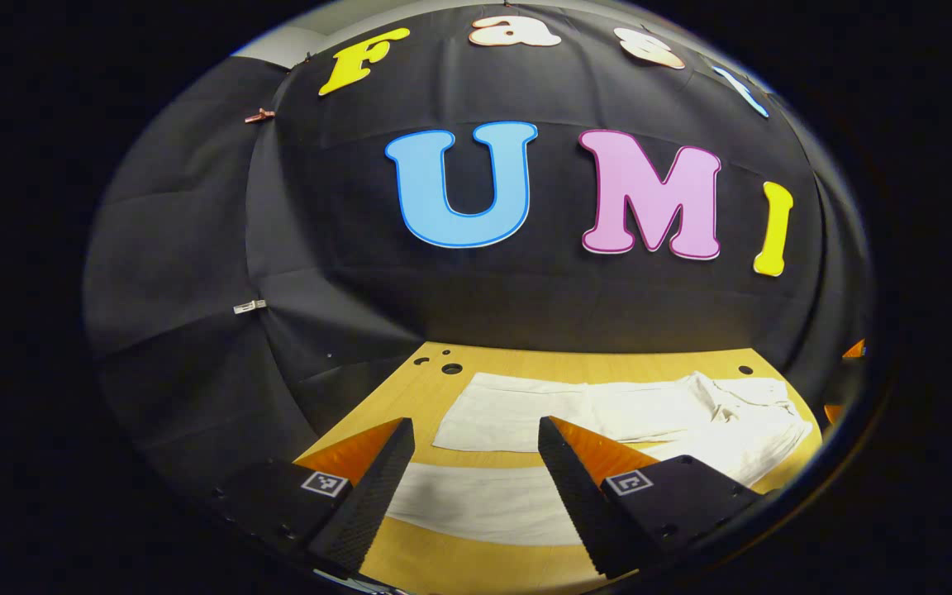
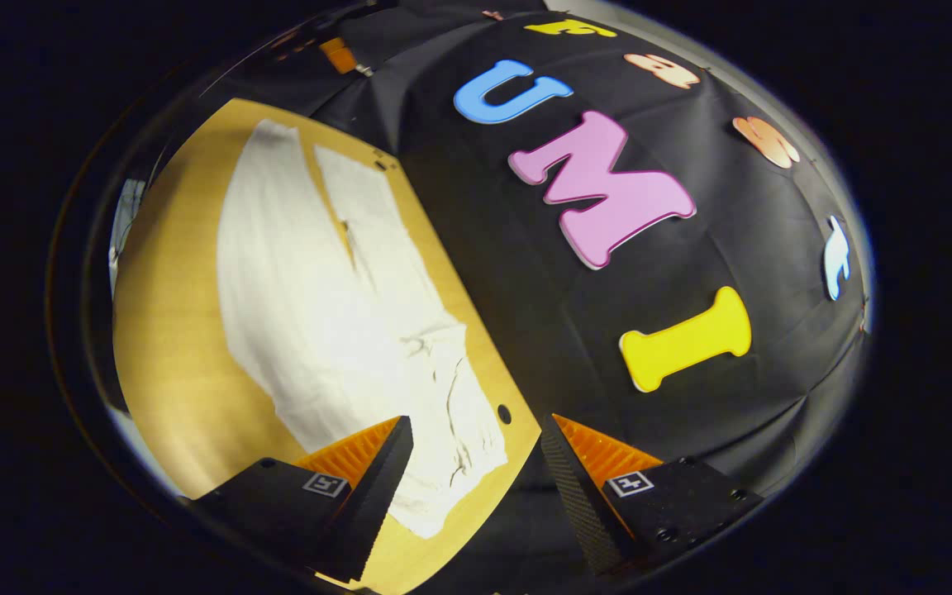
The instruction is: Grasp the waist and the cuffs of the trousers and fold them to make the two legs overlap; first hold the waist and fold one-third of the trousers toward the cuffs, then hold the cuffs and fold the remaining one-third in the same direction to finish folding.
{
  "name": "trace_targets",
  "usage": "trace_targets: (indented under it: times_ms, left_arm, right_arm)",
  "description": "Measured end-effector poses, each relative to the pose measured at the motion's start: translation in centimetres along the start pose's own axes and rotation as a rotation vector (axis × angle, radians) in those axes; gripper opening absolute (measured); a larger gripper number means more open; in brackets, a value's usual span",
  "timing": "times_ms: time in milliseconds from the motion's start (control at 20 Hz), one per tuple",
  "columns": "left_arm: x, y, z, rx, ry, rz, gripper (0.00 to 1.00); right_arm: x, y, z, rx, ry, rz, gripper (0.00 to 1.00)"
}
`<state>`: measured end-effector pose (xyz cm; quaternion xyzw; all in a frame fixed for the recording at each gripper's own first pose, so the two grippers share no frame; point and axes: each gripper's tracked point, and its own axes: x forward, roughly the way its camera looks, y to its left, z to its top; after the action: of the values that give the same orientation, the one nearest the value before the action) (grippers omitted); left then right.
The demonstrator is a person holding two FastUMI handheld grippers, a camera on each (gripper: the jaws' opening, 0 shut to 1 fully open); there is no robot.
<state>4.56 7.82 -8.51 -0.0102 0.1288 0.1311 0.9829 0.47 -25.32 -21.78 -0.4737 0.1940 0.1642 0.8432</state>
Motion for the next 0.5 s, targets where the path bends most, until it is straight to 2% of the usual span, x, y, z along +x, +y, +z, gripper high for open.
trace_targets:
  times_ms: [200, 400, 500]
  left_arm:
    - [0.4, 0.0, -1.0, 0.027, 0.038, 0.014, 0.97]
    - [1.2, -1.3, -2.4, 0.067, 0.088, 0.015, 0.97]
    - [1.6, -1.8, -3.0, 0.083, 0.112, 0.024, 0.97]
  right_arm:
    - [1.6, 1.9, -6.7, -0.068, 0.097, 0.087, 0.97]
    - [3.0, 4.2, -11.6, -0.224, 0.130, 0.199, 0.98]
    - [3.7, 5.0, -14.6, -0.240, 0.172, 0.237, 0.97]
